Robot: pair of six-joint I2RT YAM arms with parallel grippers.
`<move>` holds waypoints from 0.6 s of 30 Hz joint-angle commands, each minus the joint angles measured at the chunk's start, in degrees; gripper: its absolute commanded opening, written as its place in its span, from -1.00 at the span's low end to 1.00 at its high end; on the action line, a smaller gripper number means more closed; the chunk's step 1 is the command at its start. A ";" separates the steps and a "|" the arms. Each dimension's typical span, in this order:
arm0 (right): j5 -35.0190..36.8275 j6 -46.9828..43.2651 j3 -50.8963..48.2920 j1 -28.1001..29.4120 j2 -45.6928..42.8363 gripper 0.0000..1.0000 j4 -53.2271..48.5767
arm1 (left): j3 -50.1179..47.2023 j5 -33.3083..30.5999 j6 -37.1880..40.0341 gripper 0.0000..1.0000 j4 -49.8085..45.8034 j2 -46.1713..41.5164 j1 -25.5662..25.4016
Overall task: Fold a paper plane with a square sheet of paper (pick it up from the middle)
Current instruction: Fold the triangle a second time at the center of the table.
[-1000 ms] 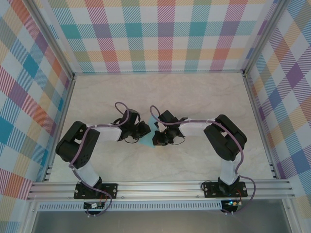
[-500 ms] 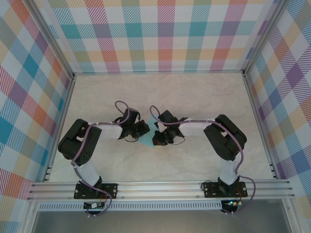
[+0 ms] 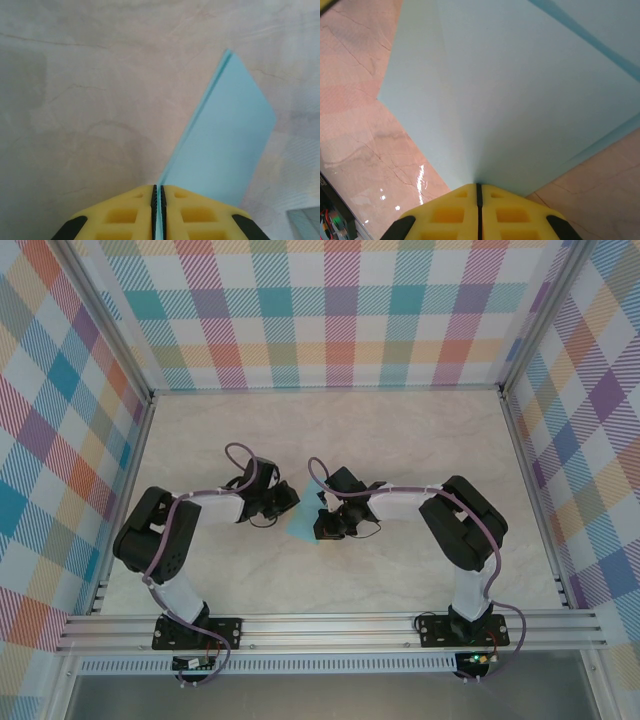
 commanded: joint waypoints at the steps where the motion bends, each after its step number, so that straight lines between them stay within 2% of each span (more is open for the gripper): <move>1: 5.96 -0.77 -2.72 0.29 3.53 -0.85 -10.47 | -1.02 2.23 0.46 -0.73 0.40 -4.09 -0.71; 10: 5.54 -0.23 -3.34 0.29 3.53 -0.86 -9.60 | 0.40 1.79 -0.46 -0.77 -0.23 -0.25 -4.38; 18: 4.44 -0.27 -3.30 0.11 0.00 -0.86 -7.48 | 1.58 -2.68 -0.69 -0.86 -4.38 3.20 -4.67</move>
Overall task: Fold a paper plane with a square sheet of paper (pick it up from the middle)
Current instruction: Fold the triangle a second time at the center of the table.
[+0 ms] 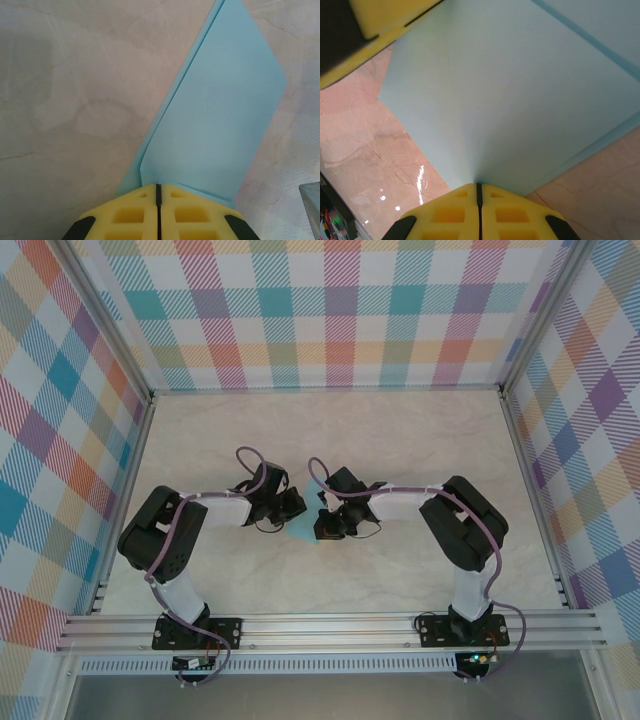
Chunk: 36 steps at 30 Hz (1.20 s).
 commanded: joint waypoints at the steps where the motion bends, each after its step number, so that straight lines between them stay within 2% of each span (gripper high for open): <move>1: 4.15 -0.25 -2.78 0.06 -0.37 -0.86 -7.42 | 1.20 -3.07 -0.36 -0.88 -3.38 1.44 -0.51; 8: 2.26 0.01 0.34 -0.41 -5.82 -0.86 -2.02 | -0.26 -3.20 -0.82 -0.91 -3.01 1.48 -0.69; 14: -2.06 0.47 4.04 -0.49 -0.17 -0.86 -0.49 | -0.81 -3.03 -1.18 -0.91 -2.60 1.58 -0.73; 22: -3.54 0.37 8.61 -0.50 5.81 -0.86 -0.39 | -1.09 -2.91 -1.69 -0.91 -2.29 1.72 -0.69; 36: -4.67 -1.15 -2.76 -0.50 0.21 -0.85 -2.67 | -0.87 -3.96 -1.78 -0.91 -2.89 2.28 -0.69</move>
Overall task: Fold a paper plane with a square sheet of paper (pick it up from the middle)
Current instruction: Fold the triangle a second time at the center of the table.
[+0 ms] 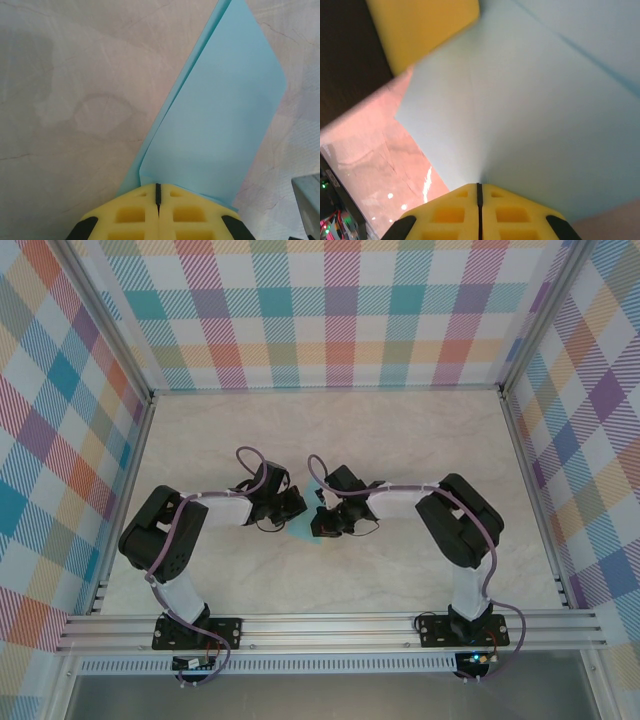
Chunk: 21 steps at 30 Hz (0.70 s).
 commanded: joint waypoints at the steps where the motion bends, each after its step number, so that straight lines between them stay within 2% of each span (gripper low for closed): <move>1: -1.92 -1.59 -3.63 0.05 -1.50 -0.85 -6.11 | -1.11 -3.42 -0.30 -0.91 -2.96 2.02 -0.45; 14: -6.51 -3.98 -2.60 0.04 -1.54 -0.84 -8.34 | -0.83 -3.51 -0.32 -0.91 -3.41 1.68 -0.45; 21: -5.89 -6.52 -2.69 0.05 -2.60 -0.83 -12.44 | -0.50 -3.34 -0.29 -0.91 -3.48 1.48 -0.45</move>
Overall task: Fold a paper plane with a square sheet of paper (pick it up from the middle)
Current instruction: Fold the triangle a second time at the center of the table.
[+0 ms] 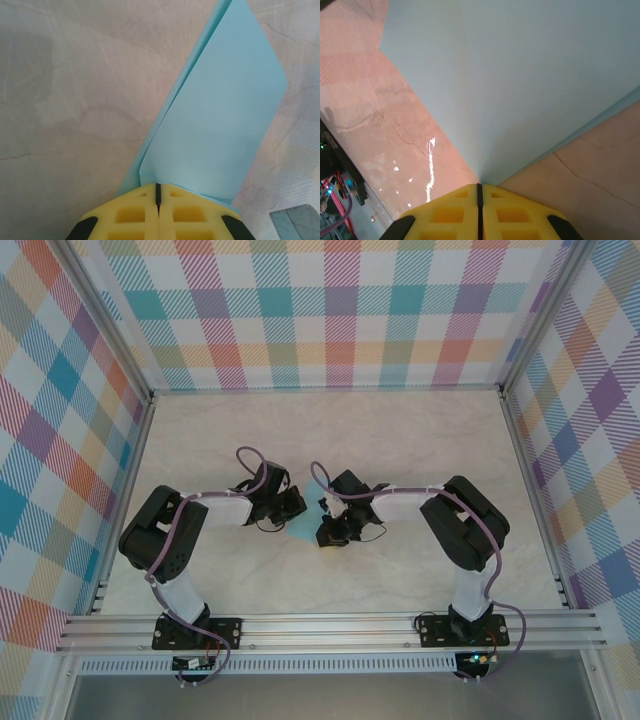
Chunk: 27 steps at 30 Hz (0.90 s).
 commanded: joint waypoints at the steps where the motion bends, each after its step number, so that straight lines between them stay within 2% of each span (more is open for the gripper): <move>1: -0.67 -2.33 -0.50 0.35 -2.08 -0.83 -7.67 | -0.45 -3.14 -0.29 -0.91 -3.49 1.37 -0.38; 6: 7.24 -0.63 -0.76 0.01 -11.17 -0.76 -6.16 | 0.44 -1.52 -0.30 -0.86 -3.74 -1.60 -0.41; 8: 11.35 -0.23 -0.63 -0.24 -13.70 -0.69 -5.14 | 0.89 -0.84 -0.32 -0.75 -3.66 -3.76 -0.47; 11: 15.73 0.35 0.28 -0.78 -14.64 -0.47 -3.84 | 1.04 -0.88 -0.58 -0.51 -4.02 -7.58 -0.47; 13: 17.55 0.62 1.64 -1.05 -13.52 -0.35 -3.35 | 0.37 -1.73 -1.12 -0.35 -4.39 -10.36 -0.47; 15: 17.96 0.26 3.81 -1.14 -11.55 -0.32 -3.32 | -0.82 -2.62 -1.58 -0.27 -4.74 -12.55 -0.47; 20: 17.56 -0.67 8.60 -1.22 -5.51 -0.34 -4.07 | -4.13 -4.53 -2.76 -0.18 -5.79 -16.61 -0.47; 27: 17.93 -0.43 12.70 -1.84 1.48 -0.44 -4.58 | -6.33 -2.39 -3.61 -0.17 -3.07 -15.41 -0.73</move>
